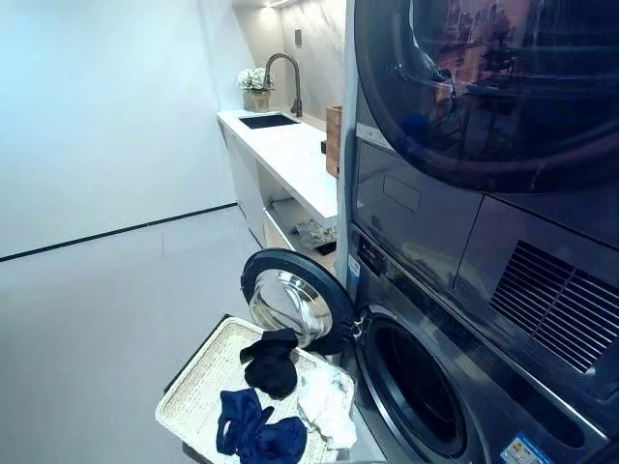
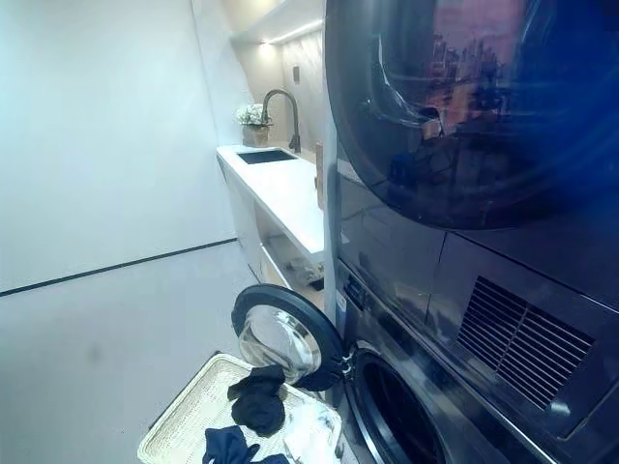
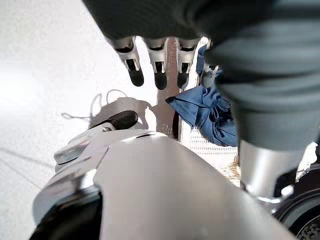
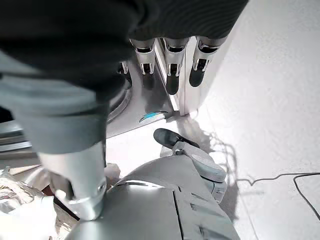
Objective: Put the clothes into the washing machine.
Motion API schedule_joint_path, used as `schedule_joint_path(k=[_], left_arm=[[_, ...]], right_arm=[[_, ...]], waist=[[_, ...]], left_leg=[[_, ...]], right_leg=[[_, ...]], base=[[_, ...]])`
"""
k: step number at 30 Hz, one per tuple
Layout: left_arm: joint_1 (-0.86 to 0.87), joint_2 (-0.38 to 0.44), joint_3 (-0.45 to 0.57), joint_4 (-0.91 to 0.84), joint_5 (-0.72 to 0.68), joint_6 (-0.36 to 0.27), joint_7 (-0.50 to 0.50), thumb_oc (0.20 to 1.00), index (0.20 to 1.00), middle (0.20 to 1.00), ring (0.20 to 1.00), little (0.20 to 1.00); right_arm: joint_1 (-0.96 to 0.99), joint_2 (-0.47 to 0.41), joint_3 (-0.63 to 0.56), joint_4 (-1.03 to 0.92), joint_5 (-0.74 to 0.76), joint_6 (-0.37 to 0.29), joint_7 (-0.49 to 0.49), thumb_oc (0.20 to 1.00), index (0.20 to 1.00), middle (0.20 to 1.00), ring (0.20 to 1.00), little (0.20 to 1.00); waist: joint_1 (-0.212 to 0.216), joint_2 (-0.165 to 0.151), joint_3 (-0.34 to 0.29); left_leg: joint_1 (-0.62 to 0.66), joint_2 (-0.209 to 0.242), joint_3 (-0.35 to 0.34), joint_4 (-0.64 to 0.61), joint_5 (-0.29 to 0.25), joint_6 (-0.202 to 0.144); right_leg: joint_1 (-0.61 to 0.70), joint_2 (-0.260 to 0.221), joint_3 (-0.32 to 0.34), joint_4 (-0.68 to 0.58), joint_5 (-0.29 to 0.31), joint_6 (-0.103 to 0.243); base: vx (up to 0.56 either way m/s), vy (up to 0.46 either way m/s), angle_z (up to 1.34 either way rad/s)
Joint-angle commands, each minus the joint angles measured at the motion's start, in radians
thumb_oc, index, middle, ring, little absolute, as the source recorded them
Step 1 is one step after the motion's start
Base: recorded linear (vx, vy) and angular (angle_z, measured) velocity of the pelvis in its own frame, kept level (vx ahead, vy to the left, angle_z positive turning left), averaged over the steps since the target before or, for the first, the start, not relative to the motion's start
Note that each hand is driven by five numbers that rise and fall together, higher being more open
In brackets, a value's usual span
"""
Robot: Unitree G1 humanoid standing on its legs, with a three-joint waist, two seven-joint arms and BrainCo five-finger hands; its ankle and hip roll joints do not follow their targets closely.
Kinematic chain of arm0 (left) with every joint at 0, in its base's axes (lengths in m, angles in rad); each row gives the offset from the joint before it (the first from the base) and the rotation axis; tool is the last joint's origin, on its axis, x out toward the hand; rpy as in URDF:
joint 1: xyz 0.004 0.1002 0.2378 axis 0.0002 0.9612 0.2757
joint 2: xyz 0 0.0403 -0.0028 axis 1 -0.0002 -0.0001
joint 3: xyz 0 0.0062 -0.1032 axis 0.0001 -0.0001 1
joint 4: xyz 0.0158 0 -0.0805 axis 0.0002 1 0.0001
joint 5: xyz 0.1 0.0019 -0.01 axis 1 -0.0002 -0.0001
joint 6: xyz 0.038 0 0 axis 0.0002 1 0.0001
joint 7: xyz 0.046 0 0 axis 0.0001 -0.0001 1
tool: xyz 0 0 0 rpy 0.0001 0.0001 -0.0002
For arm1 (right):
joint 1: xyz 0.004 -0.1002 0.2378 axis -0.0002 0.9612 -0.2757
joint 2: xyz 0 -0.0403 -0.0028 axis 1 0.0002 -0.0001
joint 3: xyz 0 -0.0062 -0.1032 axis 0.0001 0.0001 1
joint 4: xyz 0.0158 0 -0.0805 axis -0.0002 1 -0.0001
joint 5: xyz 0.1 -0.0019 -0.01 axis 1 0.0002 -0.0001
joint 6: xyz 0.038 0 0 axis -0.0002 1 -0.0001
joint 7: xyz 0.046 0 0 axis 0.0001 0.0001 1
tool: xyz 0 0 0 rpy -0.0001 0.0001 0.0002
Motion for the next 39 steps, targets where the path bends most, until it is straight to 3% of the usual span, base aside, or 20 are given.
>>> schedule_joint_path(k=[1,5,30,36,39], left_arm=[[-0.106,0.01,-0.002,0.038,0.01,-0.009,0.01,1.0,1.0,1.0,1.0,1.0],[-0.104,0.009,0.007,0.031,-0.009,-0.029,0.015,1.0,1.0,1.0,1.0,1.0],[-0.103,0.014,0.016,0.039,-0.017,-0.011,0.023,1.0,1.0,1.0,1.0,1.0],[-0.113,0.033,0.044,0.013,-0.079,-0.038,0.077,1.0,1.0,1.0,1.0,1.0],[-0.13,0.05,0.051,-0.018,-0.136,-0.106,0.155,1.0,1.0,1.0,1.0,1.0]], right_arm=[[-0.11,0.017,0.02,0.04,0.015,-0.006,0.007,1.0,1.0,1.0,1.0,1.0],[-0.106,0.018,0.013,0.034,0.011,-0.004,0.007,1.0,1.0,1.0,1.0,1.0],[-0.106,0.014,0.017,0.033,0.001,-0.002,0.012,1.0,1.0,1.0,1.0,1.0],[-0.121,-0.009,0.002,0.006,0.042,-0.026,0.009,1.0,1.0,1.0,1.0,1.0],[-0.148,-0.026,-0.001,-0.047,0.091,-0.047,0.007,1.0,1.0,1.0,1.0,1.0]], waist=[[0.009,-0.014,0.066],[0.01,-0.015,0.067],[0.009,-0.018,0.07],[0.011,-0.017,0.096],[0.016,-0.017,0.133]], left_leg=[[0.007,0.024,-0.042,0.008,-0.027,0.037],[0.008,0.025,-0.042,0.008,-0.028,0.036],[0.011,0.025,-0.047,0.008,-0.027,0.038],[0.004,0.036,-0.047,0.008,-0.018,0.033],[-0.032,0.037,-0.051,0.011,-0.01,0.037]], right_leg=[[0.061,-0.103,0.022,0.011,-0.039,0.061],[0.061,-0.104,0.02,0.011,-0.039,0.063],[0.062,-0.101,0.028,0.015,-0.043,0.059],[0.048,-0.102,0.03,0.032,-0.047,0.06],[0.0,-0.108,0.043,0.05,-0.041,0.059]], base=[[-0.09,-0.047,-0.56],[0.0,0.0,0.0],[0.01,0.001,0.0],[0.04,0.007,0.0],[0.02,0.011,0.0]])
